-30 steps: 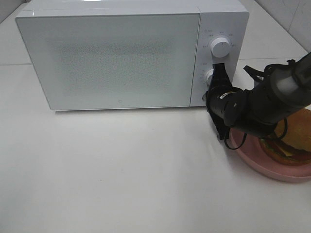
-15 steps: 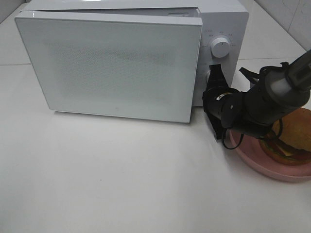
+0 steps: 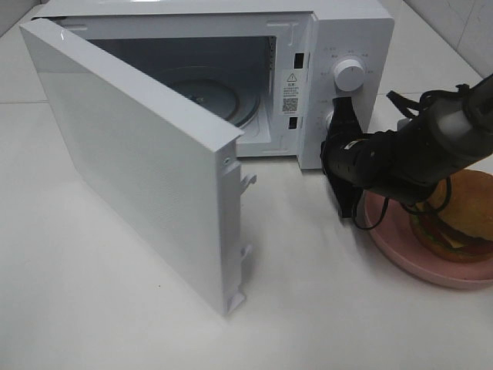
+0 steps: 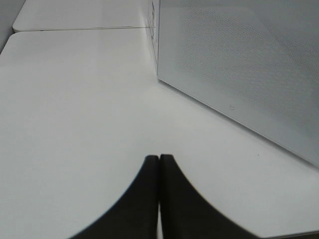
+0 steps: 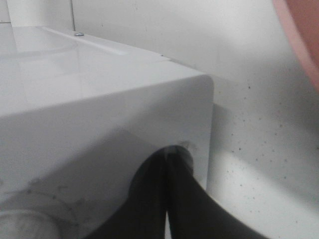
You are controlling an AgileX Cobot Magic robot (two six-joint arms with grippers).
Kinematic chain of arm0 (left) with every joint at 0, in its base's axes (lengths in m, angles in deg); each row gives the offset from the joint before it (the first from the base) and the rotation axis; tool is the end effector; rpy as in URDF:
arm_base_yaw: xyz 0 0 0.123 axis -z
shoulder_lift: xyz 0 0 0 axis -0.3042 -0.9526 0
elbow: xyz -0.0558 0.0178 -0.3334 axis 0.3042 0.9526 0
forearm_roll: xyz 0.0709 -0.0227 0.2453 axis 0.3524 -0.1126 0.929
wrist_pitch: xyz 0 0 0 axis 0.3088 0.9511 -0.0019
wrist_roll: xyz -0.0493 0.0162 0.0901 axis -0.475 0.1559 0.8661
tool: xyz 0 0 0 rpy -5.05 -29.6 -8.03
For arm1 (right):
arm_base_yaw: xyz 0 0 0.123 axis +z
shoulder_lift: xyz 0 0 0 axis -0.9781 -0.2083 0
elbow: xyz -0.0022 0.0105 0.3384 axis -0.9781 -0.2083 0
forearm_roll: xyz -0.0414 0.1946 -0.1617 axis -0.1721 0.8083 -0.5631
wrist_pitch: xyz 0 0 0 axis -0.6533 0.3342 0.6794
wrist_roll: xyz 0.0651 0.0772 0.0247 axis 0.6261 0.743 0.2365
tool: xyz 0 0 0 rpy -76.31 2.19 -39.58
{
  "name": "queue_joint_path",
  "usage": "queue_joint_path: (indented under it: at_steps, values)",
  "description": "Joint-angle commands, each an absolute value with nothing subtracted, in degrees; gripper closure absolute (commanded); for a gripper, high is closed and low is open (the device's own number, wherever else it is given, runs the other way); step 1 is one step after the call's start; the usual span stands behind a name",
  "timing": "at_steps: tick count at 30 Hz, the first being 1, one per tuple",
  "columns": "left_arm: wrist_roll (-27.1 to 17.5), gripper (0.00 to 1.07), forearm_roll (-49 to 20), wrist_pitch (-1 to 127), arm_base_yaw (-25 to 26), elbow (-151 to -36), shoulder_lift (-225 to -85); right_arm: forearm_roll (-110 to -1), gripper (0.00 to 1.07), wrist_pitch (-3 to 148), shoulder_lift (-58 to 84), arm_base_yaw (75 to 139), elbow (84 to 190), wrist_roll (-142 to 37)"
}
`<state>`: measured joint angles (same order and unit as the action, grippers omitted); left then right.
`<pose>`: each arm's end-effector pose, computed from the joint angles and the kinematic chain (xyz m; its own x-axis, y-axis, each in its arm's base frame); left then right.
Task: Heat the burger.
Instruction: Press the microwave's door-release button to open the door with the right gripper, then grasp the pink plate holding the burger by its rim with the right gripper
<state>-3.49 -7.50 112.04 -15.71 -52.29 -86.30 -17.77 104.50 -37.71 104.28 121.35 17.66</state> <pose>-0.0451 -0.0108 0.2766 -0.4324 0.0364 -0.9010 0.1500 0.9882 -0.0321 0.3920 0.1527 0.1293 -0.0819 0.9936 -0.0782 0.4970 0.1087 0.8609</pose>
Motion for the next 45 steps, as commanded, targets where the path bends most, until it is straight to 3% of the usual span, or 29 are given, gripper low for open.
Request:
queue_joint_path:
  at_steps: [1,8,15,25,35,45]
  values:
    - [-3.78,1.06,-7.61,111.41,-15.94,-52.18,-85.22,-22.92,1.07,106.85,-34.79,103.88,124.44,15.94]
    - [-3.78,1.06,-7.61,111.41,-15.94,-52.18,-85.22,-23.44,1.06,99.98,-29.4,104.05,118.48,11.64]
    - [-3.78,1.06,-7.61,111.41,-15.94,-52.18,-85.22,-31.92,1.05,97.8,-21.73,104.05,112.18,8.15]
    - [-3.78,1.06,-7.61,111.41,-15.94,-52.18,-85.22,-58.9,1.03,88.75,-13.02,104.05,110.63,-7.61]
    - [-3.78,1.06,-7.61,111.41,-15.94,-52.18,-85.22,-86.35,1.03,76.66,-9.47,104.05,110.69,-10.47]
    - [-3.78,1.06,-7.61,111.41,-15.94,-52.18,-85.22,-88.47,1.01,63.71,-9.01,104.05,110.75,-12.42]
